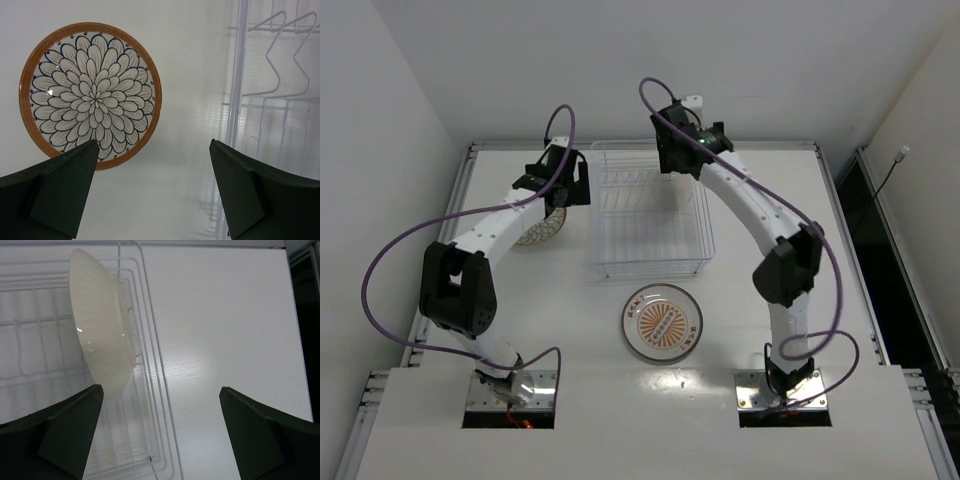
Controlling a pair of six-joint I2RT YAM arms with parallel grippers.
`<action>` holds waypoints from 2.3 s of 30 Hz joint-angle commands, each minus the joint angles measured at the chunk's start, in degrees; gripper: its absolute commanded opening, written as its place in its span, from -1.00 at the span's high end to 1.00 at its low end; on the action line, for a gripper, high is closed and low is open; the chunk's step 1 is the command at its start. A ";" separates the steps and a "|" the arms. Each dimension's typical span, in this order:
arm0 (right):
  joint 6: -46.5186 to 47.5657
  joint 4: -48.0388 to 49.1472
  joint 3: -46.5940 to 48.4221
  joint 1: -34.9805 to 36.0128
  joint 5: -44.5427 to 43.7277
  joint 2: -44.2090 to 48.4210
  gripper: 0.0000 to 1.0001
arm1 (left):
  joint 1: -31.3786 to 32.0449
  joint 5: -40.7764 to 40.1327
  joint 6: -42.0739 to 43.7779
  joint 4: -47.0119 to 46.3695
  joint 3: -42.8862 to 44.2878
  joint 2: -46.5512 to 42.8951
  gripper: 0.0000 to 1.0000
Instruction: Load the plates into the dish rack
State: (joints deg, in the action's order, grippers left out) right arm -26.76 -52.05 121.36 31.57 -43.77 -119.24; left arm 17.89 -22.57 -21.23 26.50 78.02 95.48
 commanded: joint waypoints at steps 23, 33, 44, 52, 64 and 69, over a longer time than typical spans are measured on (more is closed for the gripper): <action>-33.18 14.61 -94.72 -8.55 58.71 83.81 -1.00 | -0.05 -1.51 0.93 0.13 1.08 1.90 -0.84; -33.18 25.77 -102.90 -8.54 67.85 70.03 -0.96 | -0.05 -1.51 0.93 0.13 1.08 2.43 -0.84; -29.23 29.82 -100.10 -8.55 68.47 57.99 -0.58 | -0.05 -1.51 0.93 0.13 1.08 1.90 -0.84; -25.80 34.64 -97.55 -8.55 69.69 49.99 -0.40 | -0.05 -2.04 0.93 0.13 1.08 1.90 -0.84; -25.27 44.05 -95.96 -10.13 73.92 39.18 0.43 | -0.05 -2.57 1.46 0.13 1.08 1.37 -0.84; -24.65 44.05 -95.35 -10.13 75.06 37.68 0.81 | -0.05 -2.57 1.46 0.13 1.08 1.37 -0.84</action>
State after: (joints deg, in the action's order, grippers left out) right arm -52.27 -11.00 23.75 21.76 29.50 -81.34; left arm 17.89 -24.29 -19.99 27.57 78.02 97.71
